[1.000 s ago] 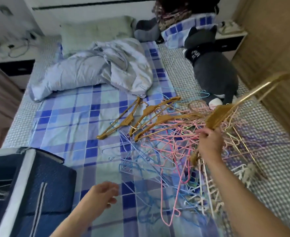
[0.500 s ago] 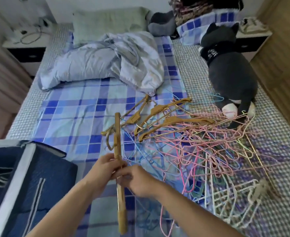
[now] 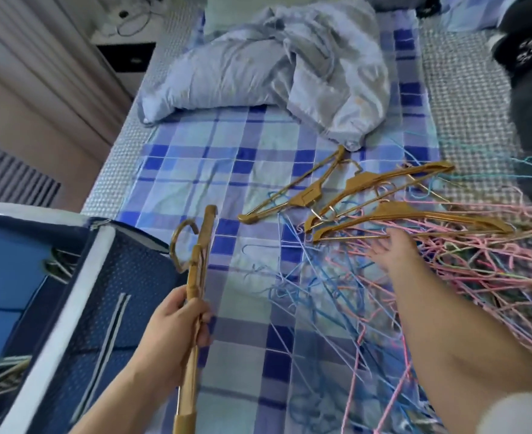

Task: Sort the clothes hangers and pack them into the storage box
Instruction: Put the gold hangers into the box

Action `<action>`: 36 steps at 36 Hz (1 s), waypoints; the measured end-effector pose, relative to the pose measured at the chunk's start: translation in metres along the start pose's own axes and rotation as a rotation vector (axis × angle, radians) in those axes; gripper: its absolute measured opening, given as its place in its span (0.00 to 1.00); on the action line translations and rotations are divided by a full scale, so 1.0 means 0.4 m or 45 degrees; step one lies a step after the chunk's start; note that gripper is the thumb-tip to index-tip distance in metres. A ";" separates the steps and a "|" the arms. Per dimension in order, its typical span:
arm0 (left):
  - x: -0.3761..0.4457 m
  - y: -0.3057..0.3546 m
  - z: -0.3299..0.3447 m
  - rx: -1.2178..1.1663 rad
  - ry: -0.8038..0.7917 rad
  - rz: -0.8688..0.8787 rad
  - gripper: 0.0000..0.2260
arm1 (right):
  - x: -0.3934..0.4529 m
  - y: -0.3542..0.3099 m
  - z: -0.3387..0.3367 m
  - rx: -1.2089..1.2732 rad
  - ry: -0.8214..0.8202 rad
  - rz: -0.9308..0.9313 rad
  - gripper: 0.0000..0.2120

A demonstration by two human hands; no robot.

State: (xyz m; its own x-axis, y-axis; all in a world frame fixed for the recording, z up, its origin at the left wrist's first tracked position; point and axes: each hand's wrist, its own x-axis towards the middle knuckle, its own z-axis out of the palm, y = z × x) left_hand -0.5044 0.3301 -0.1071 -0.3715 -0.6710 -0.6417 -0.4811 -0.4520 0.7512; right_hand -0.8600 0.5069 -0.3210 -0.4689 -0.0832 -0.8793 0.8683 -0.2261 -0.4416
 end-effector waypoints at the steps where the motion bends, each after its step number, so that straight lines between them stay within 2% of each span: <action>1: -0.005 0.000 -0.002 -0.011 -0.001 -0.005 0.07 | 0.000 -0.003 -0.002 0.056 0.006 -0.017 0.17; 5: -0.024 -0.006 -0.003 -0.001 -0.019 0.005 0.06 | -0.028 -0.035 -0.016 0.247 0.095 -0.210 0.02; 9: -0.054 -0.018 0.000 0.008 -0.049 0.015 0.04 | -0.200 -0.052 -0.037 0.450 -0.136 -0.342 0.15; 13: -0.097 -0.030 0.010 0.016 -0.094 0.022 0.05 | -0.392 -0.005 -0.100 0.035 -0.018 -0.699 0.15; 15: -0.116 -0.029 0.018 -0.010 -0.115 0.019 0.08 | -0.487 0.016 -0.136 -0.137 -0.051 -0.777 0.16; 17: -0.127 -0.023 0.030 -0.062 -0.167 0.000 0.04 | -0.574 0.026 -0.158 -0.131 -0.234 -0.711 0.17; 18: -0.148 -0.013 0.028 -0.086 -0.203 -0.016 0.03 | -0.630 0.033 -0.171 -0.033 -0.347 -0.615 0.16; 21: -0.162 0.008 0.052 -0.212 -0.290 -0.095 0.09 | -0.733 0.048 -0.183 0.322 -0.671 -0.297 0.16; 24: -0.203 0.042 0.065 -0.395 -0.443 -0.200 0.11 | -0.805 0.097 -0.184 0.443 -0.820 -0.127 0.15; 27: -0.221 0.049 0.071 -0.558 -0.599 -0.273 0.15 | -0.835 0.164 -0.158 0.154 -0.734 -0.085 0.11; 30: -0.249 0.052 0.080 -0.625 -0.664 -0.258 0.14 | -0.843 0.235 -0.132 -0.249 -0.530 -0.214 0.12; 34: -0.272 0.050 0.060 -0.686 -0.765 -0.227 0.14 | -0.841 0.299 -0.098 -0.510 -0.380 -0.413 0.15; 36: -0.271 0.045 0.044 -0.712 -0.734 -0.203 0.13 | -0.826 0.318 -0.078 -0.676 -0.314 -0.505 0.16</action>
State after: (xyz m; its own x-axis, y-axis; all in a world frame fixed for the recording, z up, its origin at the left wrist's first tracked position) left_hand -0.4868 0.4052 -0.0267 -0.7553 -0.2349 -0.6119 -0.1523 -0.8451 0.5124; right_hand -0.5893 0.5359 -0.0922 -0.7347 -0.3241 -0.5960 0.5567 0.2141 -0.8027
